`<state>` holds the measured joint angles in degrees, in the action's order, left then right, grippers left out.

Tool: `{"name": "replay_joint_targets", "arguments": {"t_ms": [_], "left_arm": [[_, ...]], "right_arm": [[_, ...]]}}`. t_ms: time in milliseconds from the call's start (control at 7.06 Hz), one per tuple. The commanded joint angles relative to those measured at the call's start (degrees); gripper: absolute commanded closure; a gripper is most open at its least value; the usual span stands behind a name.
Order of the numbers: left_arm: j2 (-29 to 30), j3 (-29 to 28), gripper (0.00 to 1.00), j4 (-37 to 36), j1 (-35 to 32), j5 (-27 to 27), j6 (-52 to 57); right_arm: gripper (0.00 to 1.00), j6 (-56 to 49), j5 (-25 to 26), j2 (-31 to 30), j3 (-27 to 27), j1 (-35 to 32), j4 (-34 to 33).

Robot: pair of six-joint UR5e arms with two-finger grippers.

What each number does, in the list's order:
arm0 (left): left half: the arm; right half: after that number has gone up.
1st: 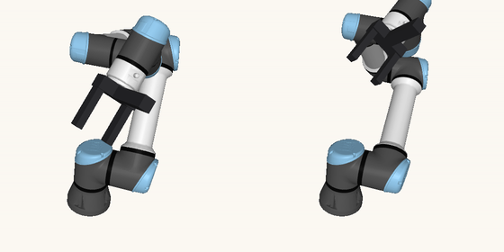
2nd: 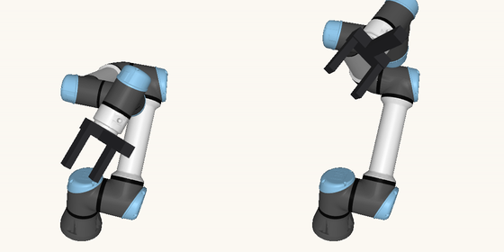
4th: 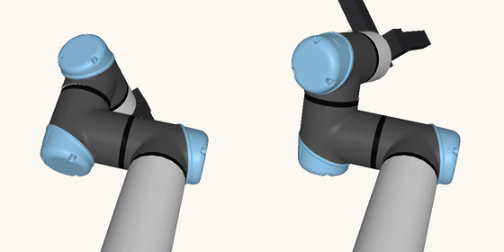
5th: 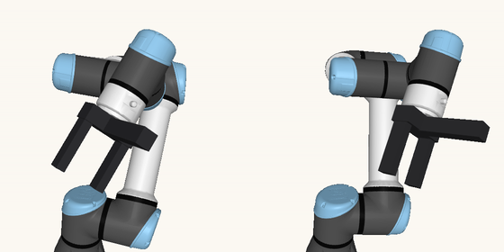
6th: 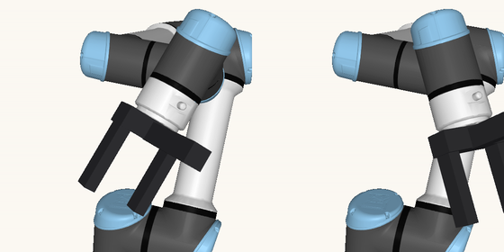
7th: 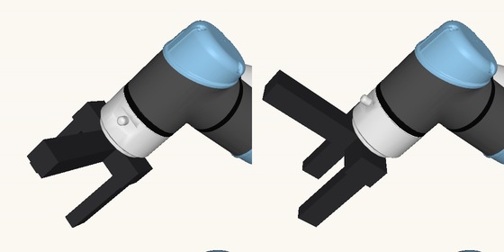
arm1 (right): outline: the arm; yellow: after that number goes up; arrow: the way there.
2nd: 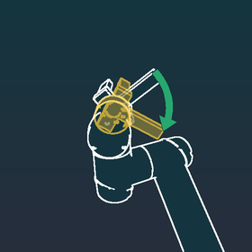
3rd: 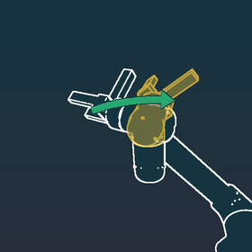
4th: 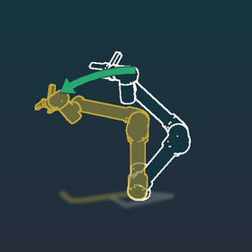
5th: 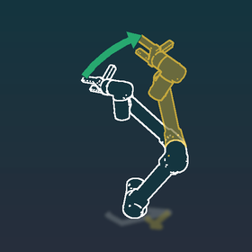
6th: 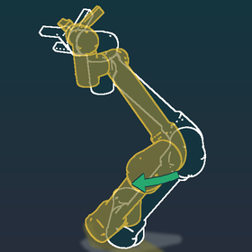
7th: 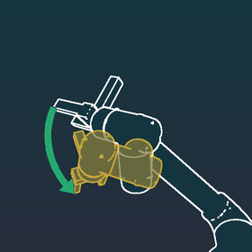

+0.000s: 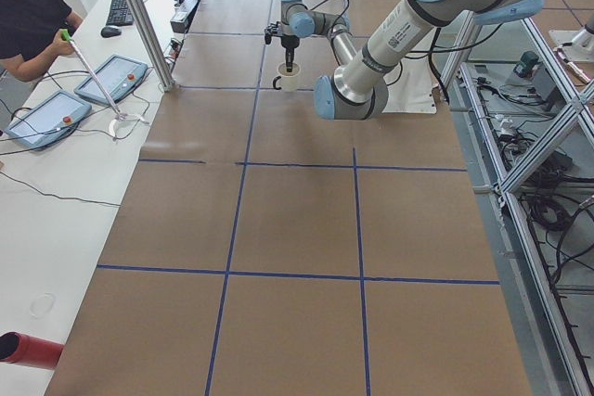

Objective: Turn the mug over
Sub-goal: 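Rotate the mug upright and lower it onto the table with the left gripper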

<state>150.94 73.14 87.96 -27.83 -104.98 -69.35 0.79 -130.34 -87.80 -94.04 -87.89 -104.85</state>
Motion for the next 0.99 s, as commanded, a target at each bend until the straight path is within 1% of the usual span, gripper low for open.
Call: {"name": "replay_joint_targets", "arguments": {"t_ms": [0, 142, 283, 425, 850], "left_arm": [[-0.1, -0.1, 1.00, 0.3, 0.7, 0.6, 0.3], [-0.5, 0.0, 1.00, 0.4, 0.9, 0.7, 0.3], [-0.5, 0.1, 0.85, 0.4, 0.9, 0.7, 0.4], [-0.7, 0.2, 0.01, 0.4, 1.0, 1.4, 0.4], [-1.0, 1.5, 0.00, 0.2, 1.5, 1.7, 0.2]], "right_arm": [[0.00, 0.0, 0.0, 0.0, 0.0, 0.0, 0.0], [0.00, 0.0, 0.0, 0.0, 0.0, 0.0, 0.0], [0.00, 0.0, 0.0, 0.0, 0.0, 0.0, 0.0], [0.00, 0.0, 0.0, 0.0, 0.0, 0.0, 0.0], [0.00, 0.0, 0.0, 0.0, 0.0, 0.0, 0.0]]}}
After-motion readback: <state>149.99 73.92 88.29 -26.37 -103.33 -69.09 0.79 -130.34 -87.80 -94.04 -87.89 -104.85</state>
